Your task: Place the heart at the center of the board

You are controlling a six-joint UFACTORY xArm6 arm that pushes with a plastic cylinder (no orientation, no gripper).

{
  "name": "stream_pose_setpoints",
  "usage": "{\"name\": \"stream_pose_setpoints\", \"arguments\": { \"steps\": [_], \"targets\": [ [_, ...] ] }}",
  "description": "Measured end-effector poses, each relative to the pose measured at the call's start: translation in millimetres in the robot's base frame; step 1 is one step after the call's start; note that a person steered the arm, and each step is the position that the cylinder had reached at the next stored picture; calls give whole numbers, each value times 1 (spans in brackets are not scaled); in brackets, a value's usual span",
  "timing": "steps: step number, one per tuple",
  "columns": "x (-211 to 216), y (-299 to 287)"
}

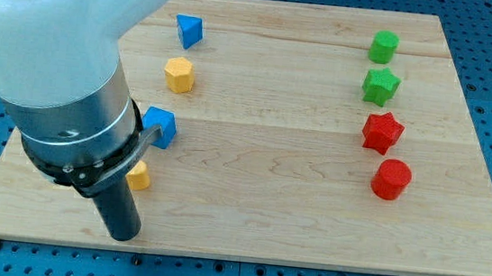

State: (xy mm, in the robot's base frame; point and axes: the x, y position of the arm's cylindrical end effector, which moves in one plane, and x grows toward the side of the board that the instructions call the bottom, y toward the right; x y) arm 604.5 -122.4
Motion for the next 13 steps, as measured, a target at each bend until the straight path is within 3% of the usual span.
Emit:
{"name": "stream_pose_setpoints", "arguments": {
  "steps": [3,4,6,8,10,11,13],
  "targets": [
    [0,1],
    [11,-41],
    [-21,-78],
    [-77,-8],
    [-109,118],
    [-145,127],
    [-159,150]
  ]
}}
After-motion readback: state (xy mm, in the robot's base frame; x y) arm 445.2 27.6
